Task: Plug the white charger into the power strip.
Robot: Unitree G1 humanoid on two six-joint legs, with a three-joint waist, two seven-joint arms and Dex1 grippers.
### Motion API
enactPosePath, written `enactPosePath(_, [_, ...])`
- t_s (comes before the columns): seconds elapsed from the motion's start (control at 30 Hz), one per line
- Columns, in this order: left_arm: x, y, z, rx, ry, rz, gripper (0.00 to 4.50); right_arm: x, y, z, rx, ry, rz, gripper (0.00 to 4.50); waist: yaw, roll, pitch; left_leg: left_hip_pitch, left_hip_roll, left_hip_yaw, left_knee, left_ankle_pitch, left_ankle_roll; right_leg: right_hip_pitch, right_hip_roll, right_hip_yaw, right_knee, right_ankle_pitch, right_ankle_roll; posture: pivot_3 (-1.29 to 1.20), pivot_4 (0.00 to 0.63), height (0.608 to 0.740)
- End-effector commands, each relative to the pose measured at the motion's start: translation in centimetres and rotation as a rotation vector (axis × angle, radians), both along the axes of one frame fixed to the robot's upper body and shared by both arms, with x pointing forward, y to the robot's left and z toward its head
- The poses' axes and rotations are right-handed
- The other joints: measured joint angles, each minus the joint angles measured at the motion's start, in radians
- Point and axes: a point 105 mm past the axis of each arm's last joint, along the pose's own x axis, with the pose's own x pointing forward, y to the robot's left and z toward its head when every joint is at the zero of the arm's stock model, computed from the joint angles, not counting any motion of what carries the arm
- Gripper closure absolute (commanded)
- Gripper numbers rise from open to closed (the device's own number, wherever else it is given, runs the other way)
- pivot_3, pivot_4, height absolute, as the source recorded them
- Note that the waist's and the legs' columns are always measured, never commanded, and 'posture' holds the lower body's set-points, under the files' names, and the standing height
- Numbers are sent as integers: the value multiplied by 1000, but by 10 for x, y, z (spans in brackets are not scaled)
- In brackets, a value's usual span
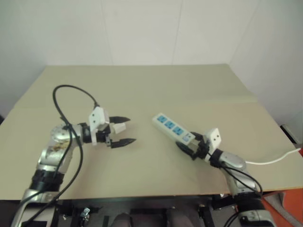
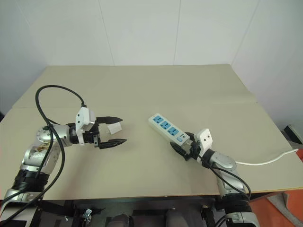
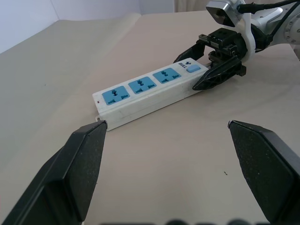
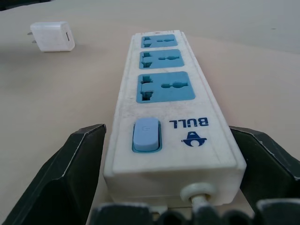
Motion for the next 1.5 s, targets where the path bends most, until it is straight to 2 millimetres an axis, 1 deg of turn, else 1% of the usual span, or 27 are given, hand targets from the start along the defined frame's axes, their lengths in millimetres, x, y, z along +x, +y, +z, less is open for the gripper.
enactPosePath(0.03, [-3,-1,10,-8,-49,-4,0,2,1,14,27,-47,9,1087,0,0,0,0,0,0,0,0,0,0,0,0,0,0,0,0,150,740])
enactPosePath(0.17, [-3,-2,10,-11,-48,-6,0,2,2,13,2,-66,1,1084,0,0,0,0,0,0,0,0,0,0,0,0,0,0,0,0,150,740])
enactPosePath(0.27, [-3,-1,11,-12,-51,-6,0,-1,5,13,-6,-75,25,1084,0,0,0,0,0,0,0,0,0,0,0,0,0,0,0,0,150,740])
enactPosePath(0.43, [2,1,24,-11,-69,8,0,-13,15,14,-19,-81,131,1084,0,0,0,0,0,0,0,0,0,0,0,0,0,0,0,0,150,740])
enactPosePath(0.57, [19,-6,47,-1,-89,87,0,-30,28,19,-56,-82,302,1084,1,0,0,0,0,-1,1,0,0,0,0,-1,0,-1,1,0,150,740])
enactPosePath(0.67, [32,-11,59,74,-118,149,0,-40,33,20,-107,-75,425,1084,2,0,0,0,0,-1,1,0,0,1,0,-1,0,-1,2,0,150,740])
enactPosePath(0.73, [43,-14,62,139,-90,191,0,-46,35,21,-130,-65,497,1084,2,0,0,-1,-1,-1,1,0,0,0,0,-1,0,-1,2,0,150,740])
enactPosePath(0.83, [61,-15,65,218,13,236,0,-49,38,21,-184,-56,589,1084,1,0,0,0,-1,-1,1,0,0,1,0,-1,0,-1,3,0,150,740])
enactPosePath(0.93, [77,-13,62,349,143,284,0,-49,41,21,-215,-57,638,1084,-5,0,0,-1,-1,-2,2,0,0,0,1,-1,0,-2,3,0,150,740])
enactPosePath(0.97, [79,-12,60,402,175,282,0,-48,42,21,-218,-60,645,1084,-6,0,0,-1,-1,-2,2,0,0,0,1,-1,0,-2,3,0,150,740])
enactPosePath(1.03, [81,-11,55,542,212,242,0,-45,47,21,-224,-69,648,1084,-13,0,0,-1,-1,-2,1,0,0,0,1,-1,0,-2,3,0,150,740])
enactPosePath(1.1, [92,-8,55,640,218,274,0,-42,51,18,-230,-71,651,1084,-17,0,0,-2,-1,-2,1,0,0,0,1,-1,0,-2,3,0,150,740])
enactPosePath(1.17, [100,-7,55,682,245,304,0,-42,56,16,-231,-72,656,1084,-19,0,1,-2,-1,-2,1,0,0,-1,1,-1,0,-2,3,0,150,740])
enactPosePath(1.23, [104,-7,49,723,277,315,0,-43,60,11,-235,-72,659,1084,-22,0,1,-2,-1,-2,1,0,0,-1,1,-1,0,-2,3,0,150,740])
enactPosePath(1.37, [105,-10,32,733,360,314,0,-47,65,5,-235,-71,666,1084,-26,0,1,-2,-1,-2,1,0,0,-1,1,0,0,-2,3,0,150,740])
enactPosePath(1.5, [105,-8,14,785,403,339,0,-51,67,0,-235,-67,657,1084,-25,-1,1,-3,-1,-2,1,0,0,-1,1,0,1,-2,4,0,150,740])
